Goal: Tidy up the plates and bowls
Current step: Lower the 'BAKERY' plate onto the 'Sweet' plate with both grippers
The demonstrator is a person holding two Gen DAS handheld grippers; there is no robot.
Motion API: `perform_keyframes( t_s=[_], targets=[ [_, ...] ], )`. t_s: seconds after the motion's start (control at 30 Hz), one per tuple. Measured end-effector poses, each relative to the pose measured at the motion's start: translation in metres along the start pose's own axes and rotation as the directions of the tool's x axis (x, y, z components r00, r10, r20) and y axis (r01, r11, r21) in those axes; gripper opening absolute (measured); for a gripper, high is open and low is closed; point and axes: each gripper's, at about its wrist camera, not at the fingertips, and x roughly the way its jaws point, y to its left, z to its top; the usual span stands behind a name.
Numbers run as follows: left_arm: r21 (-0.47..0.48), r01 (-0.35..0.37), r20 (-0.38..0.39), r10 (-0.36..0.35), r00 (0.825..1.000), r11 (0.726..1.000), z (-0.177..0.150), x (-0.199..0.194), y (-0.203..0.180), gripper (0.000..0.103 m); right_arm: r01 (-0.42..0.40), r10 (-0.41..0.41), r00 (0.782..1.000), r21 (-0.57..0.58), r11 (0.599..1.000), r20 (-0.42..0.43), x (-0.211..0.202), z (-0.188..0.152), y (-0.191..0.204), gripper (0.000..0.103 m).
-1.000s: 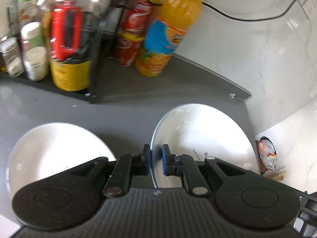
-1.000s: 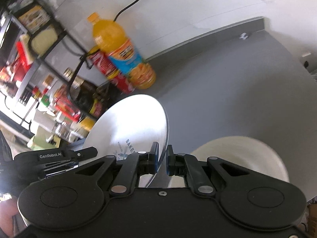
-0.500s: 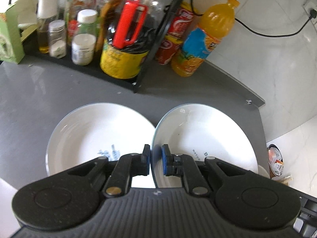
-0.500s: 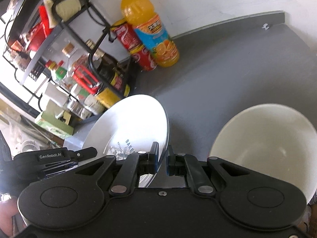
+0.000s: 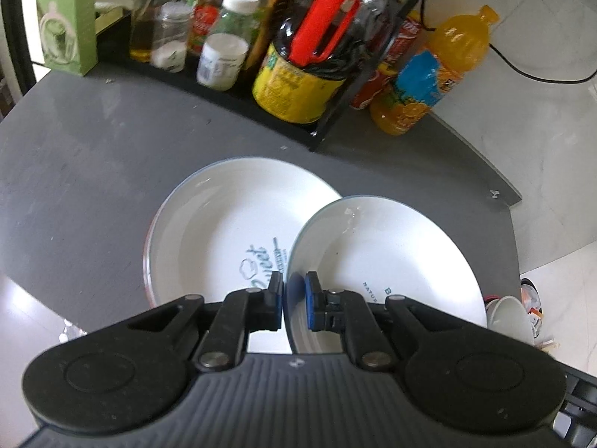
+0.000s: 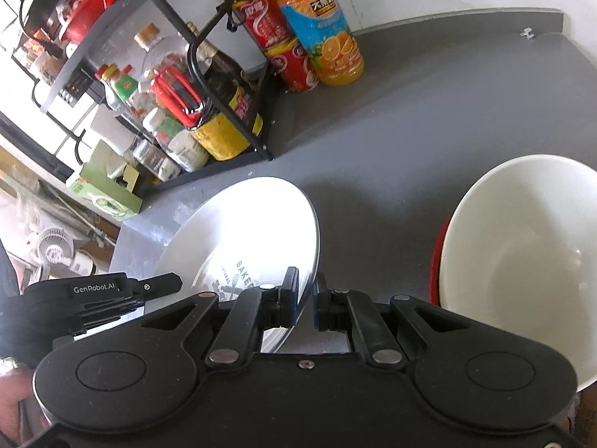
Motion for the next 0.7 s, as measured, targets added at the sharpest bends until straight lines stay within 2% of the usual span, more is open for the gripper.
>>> perform_keyframes(
  t_s=[0.7],
  targets=[
    [-0.063,-0.078,-0.05,0.075,0.996,0.995,-0.011,0.029,0.03,0.013,0.039,-0.051,0.993,-0.118,0.992,-0.102,0.038,0.0,0.018,0.008]
  ],
)
